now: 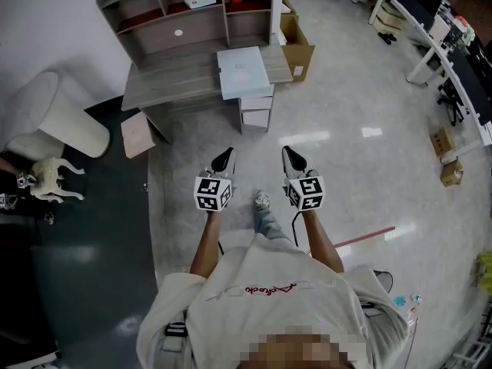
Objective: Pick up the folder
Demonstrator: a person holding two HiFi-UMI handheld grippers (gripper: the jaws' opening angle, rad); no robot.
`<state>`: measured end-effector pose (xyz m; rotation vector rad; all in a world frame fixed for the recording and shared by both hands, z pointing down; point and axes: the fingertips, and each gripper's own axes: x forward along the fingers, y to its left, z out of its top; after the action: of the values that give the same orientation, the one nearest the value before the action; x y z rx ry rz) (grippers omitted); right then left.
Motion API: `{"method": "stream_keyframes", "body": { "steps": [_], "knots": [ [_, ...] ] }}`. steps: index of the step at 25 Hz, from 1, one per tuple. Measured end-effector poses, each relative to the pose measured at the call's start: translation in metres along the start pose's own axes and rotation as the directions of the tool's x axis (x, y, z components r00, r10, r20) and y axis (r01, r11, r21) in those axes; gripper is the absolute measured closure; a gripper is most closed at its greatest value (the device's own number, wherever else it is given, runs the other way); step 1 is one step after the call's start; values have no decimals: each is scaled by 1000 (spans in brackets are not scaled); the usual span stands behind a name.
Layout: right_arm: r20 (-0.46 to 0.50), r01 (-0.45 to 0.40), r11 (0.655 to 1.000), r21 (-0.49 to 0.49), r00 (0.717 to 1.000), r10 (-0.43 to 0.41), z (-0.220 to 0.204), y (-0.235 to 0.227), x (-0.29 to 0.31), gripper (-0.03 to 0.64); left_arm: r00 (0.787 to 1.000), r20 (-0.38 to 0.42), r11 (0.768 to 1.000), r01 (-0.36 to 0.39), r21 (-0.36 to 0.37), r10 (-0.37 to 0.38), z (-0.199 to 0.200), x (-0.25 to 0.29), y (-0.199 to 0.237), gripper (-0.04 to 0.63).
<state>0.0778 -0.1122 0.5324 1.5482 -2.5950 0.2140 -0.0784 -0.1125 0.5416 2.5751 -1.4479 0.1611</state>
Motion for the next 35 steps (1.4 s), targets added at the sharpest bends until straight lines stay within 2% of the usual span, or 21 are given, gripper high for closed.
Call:
{"method": "stream_keyframes", "body": {
  "steps": [13,24,35],
  "knots": [
    [-19,-41,999,-5,999,41,27,-58,106,611,1000,-4,1000,-16,-13,16,30,105,53,597],
    [-24,-59,998,19,998,59,43,-110,187,611,999,-28,1000,-21,4,21,55,190,92,596],
    [-31,-96,995,22,995,96,50,-135,250,611,998,-45,999,-46,8,47,64,242,129,596]
  ]
}}
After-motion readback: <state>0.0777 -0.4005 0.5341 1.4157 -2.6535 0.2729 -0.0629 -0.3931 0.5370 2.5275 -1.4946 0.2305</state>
